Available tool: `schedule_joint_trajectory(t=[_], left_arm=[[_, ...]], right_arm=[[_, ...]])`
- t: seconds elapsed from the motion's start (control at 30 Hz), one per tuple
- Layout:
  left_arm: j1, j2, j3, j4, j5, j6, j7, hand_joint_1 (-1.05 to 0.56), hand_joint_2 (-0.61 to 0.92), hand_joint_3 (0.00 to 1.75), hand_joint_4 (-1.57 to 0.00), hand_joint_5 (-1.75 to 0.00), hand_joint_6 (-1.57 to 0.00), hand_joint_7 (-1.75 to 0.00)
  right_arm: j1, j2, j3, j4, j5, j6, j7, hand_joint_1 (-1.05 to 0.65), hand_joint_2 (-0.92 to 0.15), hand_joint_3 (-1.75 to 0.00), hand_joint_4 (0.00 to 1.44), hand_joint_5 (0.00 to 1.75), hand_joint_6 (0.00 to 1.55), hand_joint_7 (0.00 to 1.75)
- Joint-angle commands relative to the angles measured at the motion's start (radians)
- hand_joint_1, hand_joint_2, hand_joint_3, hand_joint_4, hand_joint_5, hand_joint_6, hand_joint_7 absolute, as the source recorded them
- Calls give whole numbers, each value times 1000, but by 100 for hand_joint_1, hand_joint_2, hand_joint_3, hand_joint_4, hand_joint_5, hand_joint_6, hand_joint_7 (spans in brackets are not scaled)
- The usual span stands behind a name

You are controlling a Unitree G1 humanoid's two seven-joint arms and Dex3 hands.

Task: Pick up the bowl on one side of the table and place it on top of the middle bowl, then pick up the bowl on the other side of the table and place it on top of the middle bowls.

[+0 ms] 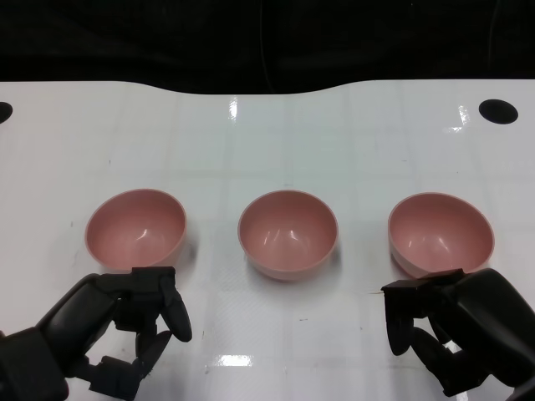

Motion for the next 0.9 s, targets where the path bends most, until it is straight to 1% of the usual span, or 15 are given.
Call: schedule_joint_trajectory(t=[0.03, 0.17, 0.3, 0.43, 0.57, 0.77, 0.83, 0.9], left_arm=[[6, 11, 11, -13, 1, -1, 8, -20, 40, 138, -88, -171, -80, -149], [-1, 6, 15, 11, -20, -17, -4, -19, 40, 136, -89, -170, -81, -148], [-6, 11, 14, 27, -21, -37, -7, -22, 41, 135, -88, -169, -81, -147], [0, 15, 14, 12, -23, -10, -5, -24, 42, 133, -88, -170, -81, -147], [-1, 19, 15, 18, -22, -21, -6, -24, 42, 133, -88, -171, -81, -148], [-1, 19, 14, 15, -25, -20, -7, -24, 42, 134, -88, -172, -81, -148], [2, 22, 14, 8, -26, -8, -6, -23, 42, 134, -87, -172, -81, -148], [-1, 22, 14, 13, -24, -13, -5, -22, 42, 134, -87, -172, -80, -148]], right_arm=[[5, -8, -6, -13, 9, 4, 1, -9, -18, -154, 97, 175, 85, 154], [3, -4, -7, -11, 10, 7, -1, -10, -18, -154, 96, 175, 86, 152], [1, -2, -7, -5, 7, 5, -8, -11, -18, -155, 96, 175, 87, 152], [-1, -3, -5, 0, -2, -1, -19, -11, -18, -154, 96, 175, 87, 152], [2, 4, -4, -8, 6, 14, -10, -10, -19, -154, 96, 175, 87, 152], [3, 5, -8, -9, 20, 9, -9, -10, -19, -155, 95, 175, 87, 151], [3, 7, -11, -14, 22, 9, -13, -10, -19, -155, 94, 175, 88, 147], [2, 11, -14, -11, 25, 5, -22, -10, -21, -151, 91, 172, 89, 132]])
